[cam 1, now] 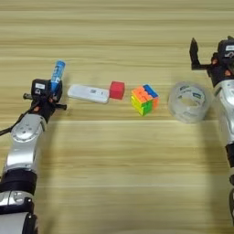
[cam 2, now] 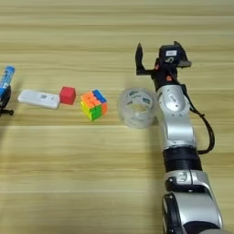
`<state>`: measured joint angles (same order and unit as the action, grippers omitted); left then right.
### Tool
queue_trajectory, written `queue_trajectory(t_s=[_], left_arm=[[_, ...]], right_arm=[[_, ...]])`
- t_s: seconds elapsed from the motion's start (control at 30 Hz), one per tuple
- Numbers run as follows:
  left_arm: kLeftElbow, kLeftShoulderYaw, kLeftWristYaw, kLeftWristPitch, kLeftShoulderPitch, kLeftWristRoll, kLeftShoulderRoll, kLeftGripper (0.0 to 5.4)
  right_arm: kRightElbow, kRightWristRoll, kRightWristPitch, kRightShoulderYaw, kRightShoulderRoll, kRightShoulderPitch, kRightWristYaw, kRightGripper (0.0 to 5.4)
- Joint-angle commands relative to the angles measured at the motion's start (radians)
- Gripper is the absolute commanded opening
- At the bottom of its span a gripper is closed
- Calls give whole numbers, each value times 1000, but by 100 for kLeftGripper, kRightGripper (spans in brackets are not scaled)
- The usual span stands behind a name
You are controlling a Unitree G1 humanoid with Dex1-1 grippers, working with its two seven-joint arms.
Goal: Move the objects on the table
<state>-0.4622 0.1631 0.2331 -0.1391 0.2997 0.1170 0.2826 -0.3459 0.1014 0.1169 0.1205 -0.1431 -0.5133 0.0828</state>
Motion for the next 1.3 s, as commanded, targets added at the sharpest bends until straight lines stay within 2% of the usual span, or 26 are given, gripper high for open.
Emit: queue_trajectory(t_s=[0.03, 0.27, 0.43, 0.6, 0.8, 0.97, 1.1, 1.3], left_arm=[[44, -6, 23, -17, -6, 14, -11, 135], [89, -24, 52, -31, 0, 12, -23, 135], [140, -62, 110, -40, -2, 20, -40, 135], [169, -89, 138, -37, -12, 18, -52, 135], [209, -112, 182, -50, -29, 22, -57, 135], [232, -145, 231, -79, -43, 21, -66, 135], [243, -171, 254, -98, -51, 14, -73, 135], [254, -214, 283, -114, -66, 3, -81, 135]], right_arm=[[-19, 56, -47, -30, 46, -24, 83, 540], [-8, 156, -145, -61, 101, -17, 223, 540], [22, 239, -238, -70, 136, -9, 313, 540], [66, 378, -417, -73, 166, -2, 417, 540], [96, 452, -531, -67, 180, 1, 464, 540], [144, 584, -712, -61, 192, 10, 522, 540], [160, 619, -760, -52, 195, 8, 522, 540], [137, 628, -766, -39, 203, -4, 522, 540]])
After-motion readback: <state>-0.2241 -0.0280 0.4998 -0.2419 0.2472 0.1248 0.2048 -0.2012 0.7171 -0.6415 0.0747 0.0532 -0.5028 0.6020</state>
